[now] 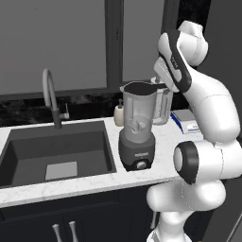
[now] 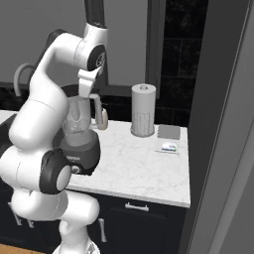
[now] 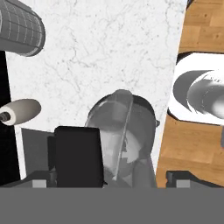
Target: Close the lid blender by securely placing the lid on top.
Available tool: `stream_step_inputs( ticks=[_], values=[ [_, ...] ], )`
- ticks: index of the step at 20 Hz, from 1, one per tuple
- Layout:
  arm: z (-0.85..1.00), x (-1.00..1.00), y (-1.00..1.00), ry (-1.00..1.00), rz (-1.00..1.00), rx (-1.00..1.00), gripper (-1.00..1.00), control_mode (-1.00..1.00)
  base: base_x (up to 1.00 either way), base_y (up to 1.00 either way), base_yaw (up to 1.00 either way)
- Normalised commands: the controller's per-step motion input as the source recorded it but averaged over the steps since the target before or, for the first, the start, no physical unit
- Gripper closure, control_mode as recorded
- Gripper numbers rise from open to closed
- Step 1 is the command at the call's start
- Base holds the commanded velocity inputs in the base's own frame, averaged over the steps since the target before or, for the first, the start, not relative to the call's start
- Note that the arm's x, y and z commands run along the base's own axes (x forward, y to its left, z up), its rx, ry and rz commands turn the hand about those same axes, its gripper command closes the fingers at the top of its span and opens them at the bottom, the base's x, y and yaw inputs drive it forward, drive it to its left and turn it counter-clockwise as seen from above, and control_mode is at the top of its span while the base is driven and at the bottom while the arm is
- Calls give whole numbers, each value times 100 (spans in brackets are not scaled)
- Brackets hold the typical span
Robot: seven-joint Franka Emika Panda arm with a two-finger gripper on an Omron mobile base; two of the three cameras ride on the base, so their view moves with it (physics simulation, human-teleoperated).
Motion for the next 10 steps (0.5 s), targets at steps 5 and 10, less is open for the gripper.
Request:
stream_step_inputs(
  ticks=[5,10],
  values=[
    [31,-44,0,-10,0,0,-100,-100,0,0,0],
    [15,-63,0,-13,0,0,-100,-100,0,0,0]
  ],
)
